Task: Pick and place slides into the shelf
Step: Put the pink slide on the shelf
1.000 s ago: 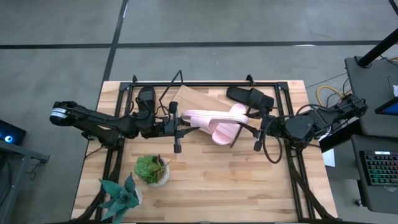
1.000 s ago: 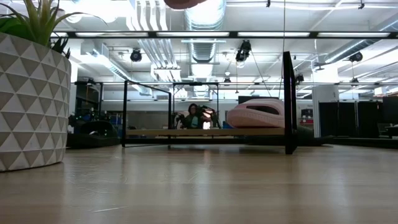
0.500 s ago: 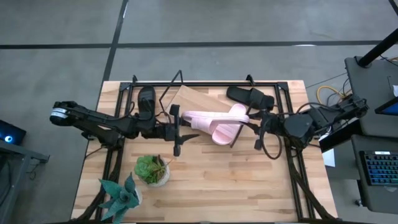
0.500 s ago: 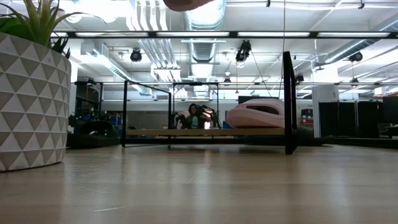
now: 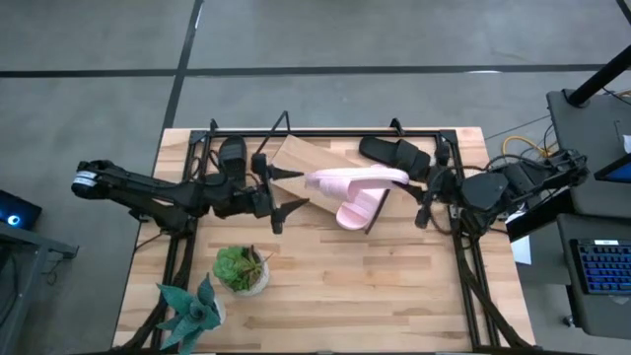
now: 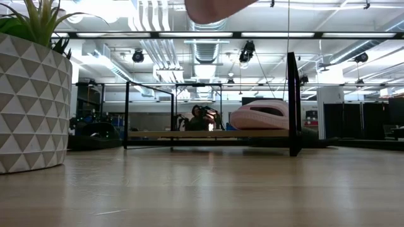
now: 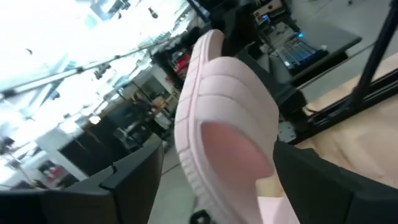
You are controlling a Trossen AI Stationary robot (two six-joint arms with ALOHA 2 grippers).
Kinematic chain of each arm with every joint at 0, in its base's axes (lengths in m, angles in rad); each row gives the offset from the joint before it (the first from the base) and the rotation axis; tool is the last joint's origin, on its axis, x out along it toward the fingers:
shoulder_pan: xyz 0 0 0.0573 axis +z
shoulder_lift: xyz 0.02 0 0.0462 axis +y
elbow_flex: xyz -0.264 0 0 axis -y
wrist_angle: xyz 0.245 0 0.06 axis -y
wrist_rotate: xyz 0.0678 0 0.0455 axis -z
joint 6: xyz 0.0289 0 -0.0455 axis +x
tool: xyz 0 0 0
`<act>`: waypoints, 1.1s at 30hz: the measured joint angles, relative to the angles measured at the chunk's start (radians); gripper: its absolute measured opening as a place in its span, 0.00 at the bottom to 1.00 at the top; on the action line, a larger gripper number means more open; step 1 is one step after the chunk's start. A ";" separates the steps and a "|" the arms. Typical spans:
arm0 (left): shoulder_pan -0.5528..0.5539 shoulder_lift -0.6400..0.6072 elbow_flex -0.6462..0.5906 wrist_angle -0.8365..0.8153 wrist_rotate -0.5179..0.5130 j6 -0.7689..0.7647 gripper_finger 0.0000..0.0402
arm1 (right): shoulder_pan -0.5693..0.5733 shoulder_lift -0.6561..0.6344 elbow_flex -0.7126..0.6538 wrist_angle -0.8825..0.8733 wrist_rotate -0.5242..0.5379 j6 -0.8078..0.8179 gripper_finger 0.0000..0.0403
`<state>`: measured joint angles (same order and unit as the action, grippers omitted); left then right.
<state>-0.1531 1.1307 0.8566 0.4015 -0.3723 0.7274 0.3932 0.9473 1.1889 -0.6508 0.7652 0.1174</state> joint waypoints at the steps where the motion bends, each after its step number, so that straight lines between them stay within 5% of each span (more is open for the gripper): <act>1: -0.004 -0.003 0.000 0.004 -0.001 0.025 0.71 | -0.009 -0.009 0.000 -0.010 0.000 0.016 0.13; 9: -0.030 0.058 0.003 0.034 -0.004 0.354 0.72 | -0.154 -0.075 0.000 -0.106 -0.154 0.147 0.13; 18: -0.045 0.281 0.003 0.410 -0.192 0.958 0.72 | -0.381 -0.073 0.011 -0.111 -0.527 0.225 0.12; 23: -0.045 0.385 0.003 0.611 -0.311 1.273 0.72 | -0.454 -0.075 0.017 -0.114 -0.566 0.230 0.12; 28: -0.044 0.456 0.003 0.752 -0.319 1.466 0.72 | -0.464 -0.062 0.017 -0.119 -0.590 0.229 0.12; 33: -0.041 0.481 0.003 0.751 -0.330 1.535 0.72 | -0.464 -0.046 0.017 -0.117 -0.592 0.231 0.12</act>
<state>-0.1944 1.6121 0.8598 1.1524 -0.7022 2.2628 -0.0711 0.9008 1.2057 -0.7682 0.1734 0.3485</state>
